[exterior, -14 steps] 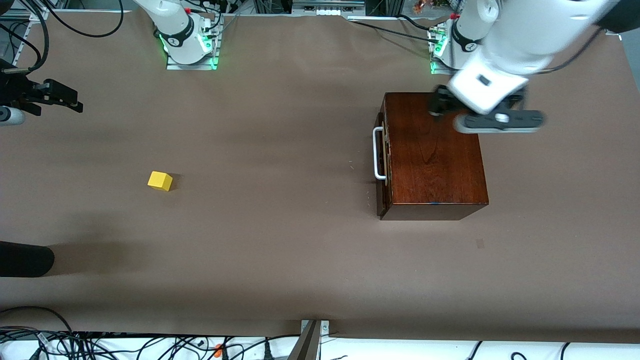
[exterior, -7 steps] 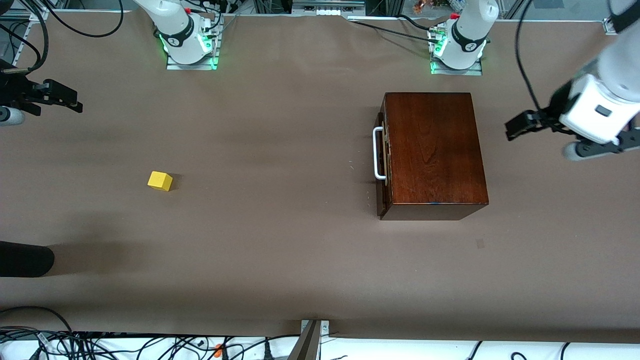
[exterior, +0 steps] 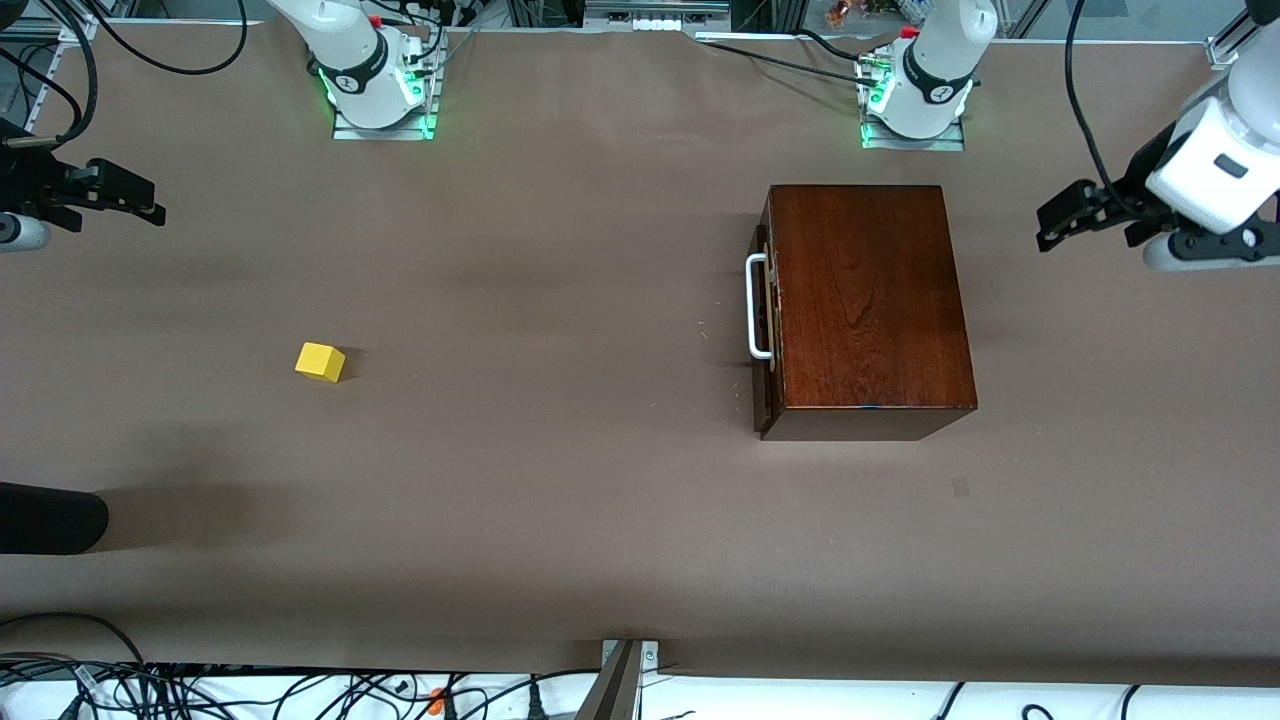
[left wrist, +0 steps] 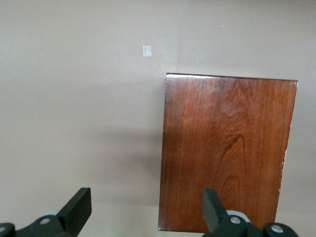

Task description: Open drawer, take yellow block, close drawer

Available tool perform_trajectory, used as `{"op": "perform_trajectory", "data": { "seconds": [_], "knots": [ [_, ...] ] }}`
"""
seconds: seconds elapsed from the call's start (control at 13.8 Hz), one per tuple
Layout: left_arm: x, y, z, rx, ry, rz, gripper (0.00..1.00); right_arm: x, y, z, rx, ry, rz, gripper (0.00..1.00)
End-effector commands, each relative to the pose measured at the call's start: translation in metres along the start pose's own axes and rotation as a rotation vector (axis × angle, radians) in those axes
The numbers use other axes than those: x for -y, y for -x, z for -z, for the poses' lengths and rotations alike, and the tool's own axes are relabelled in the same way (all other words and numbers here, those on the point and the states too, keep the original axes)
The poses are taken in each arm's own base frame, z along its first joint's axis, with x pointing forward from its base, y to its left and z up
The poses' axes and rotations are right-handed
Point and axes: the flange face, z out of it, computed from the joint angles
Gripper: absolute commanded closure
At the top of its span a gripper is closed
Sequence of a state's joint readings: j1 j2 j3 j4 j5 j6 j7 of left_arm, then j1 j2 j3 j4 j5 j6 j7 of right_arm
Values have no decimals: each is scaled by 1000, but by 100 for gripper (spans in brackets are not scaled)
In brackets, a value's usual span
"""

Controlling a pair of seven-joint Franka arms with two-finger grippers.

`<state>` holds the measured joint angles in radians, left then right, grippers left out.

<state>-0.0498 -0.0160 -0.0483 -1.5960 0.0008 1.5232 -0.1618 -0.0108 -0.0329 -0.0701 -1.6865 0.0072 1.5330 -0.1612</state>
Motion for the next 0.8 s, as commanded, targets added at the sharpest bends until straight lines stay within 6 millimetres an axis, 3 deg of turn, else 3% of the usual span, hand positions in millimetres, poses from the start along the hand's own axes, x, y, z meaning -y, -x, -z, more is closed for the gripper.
{"op": "perform_trajectory", "data": {
  "seconds": [0.0,0.73],
  "knots": [
    [2,9,-4,-12,26,-43,0,2,1,0,-9,1,-7,0],
    [7,7,-3,-11,25,-76,0,3,2,0,-6,-1,-7,0]
  ]
}}
